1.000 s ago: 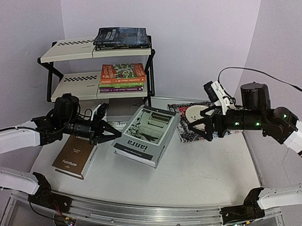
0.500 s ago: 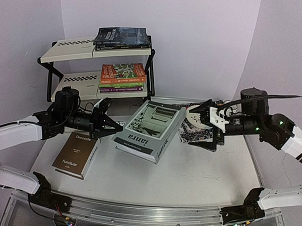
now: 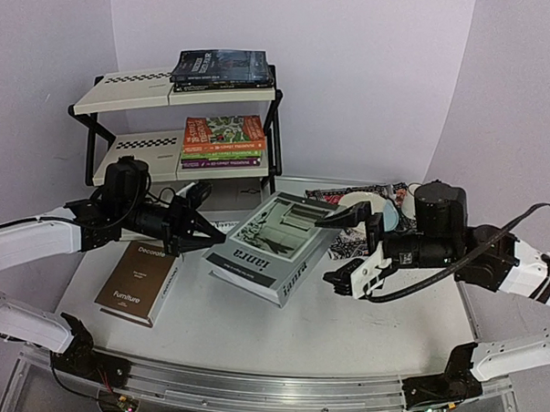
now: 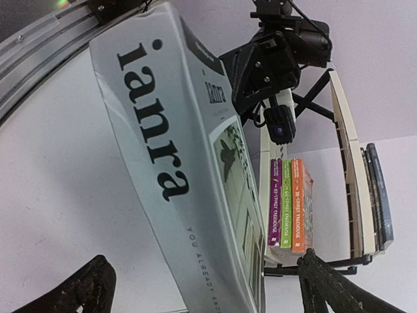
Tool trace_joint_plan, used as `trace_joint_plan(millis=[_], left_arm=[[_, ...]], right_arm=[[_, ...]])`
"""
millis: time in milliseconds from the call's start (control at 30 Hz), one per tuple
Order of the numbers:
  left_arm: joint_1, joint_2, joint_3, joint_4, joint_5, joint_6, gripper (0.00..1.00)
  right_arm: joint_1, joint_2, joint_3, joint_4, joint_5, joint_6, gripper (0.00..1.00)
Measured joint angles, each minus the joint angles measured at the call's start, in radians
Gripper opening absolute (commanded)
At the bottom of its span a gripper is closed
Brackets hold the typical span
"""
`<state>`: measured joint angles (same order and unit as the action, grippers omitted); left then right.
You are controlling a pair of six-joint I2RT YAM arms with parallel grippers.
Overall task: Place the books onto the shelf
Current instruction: Pass from the left arm to the right
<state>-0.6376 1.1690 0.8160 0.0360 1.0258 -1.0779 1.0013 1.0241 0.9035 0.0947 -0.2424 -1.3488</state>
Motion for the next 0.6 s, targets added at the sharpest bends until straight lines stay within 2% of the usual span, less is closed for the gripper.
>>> trace_joint_plan(millis=[300,433,600], left_arm=[[0.0,0.0,0.008,0.001,0.045,0.001,0.04],[0.0,0.0,0.009,0.001,0.059,0.005,0.19],[0.0,0.0,0.009,0.014,0.073,0.014,0.34]], right_arm=[[0.016,0.02,-0.002,0.039,0.095,-0.079,0.57],[0.016,0.02,-0.002,0.044,0.111,-0.083,0.41],[0.016,0.02,-0.002,0.039,0.113,-0.062,0.29]])
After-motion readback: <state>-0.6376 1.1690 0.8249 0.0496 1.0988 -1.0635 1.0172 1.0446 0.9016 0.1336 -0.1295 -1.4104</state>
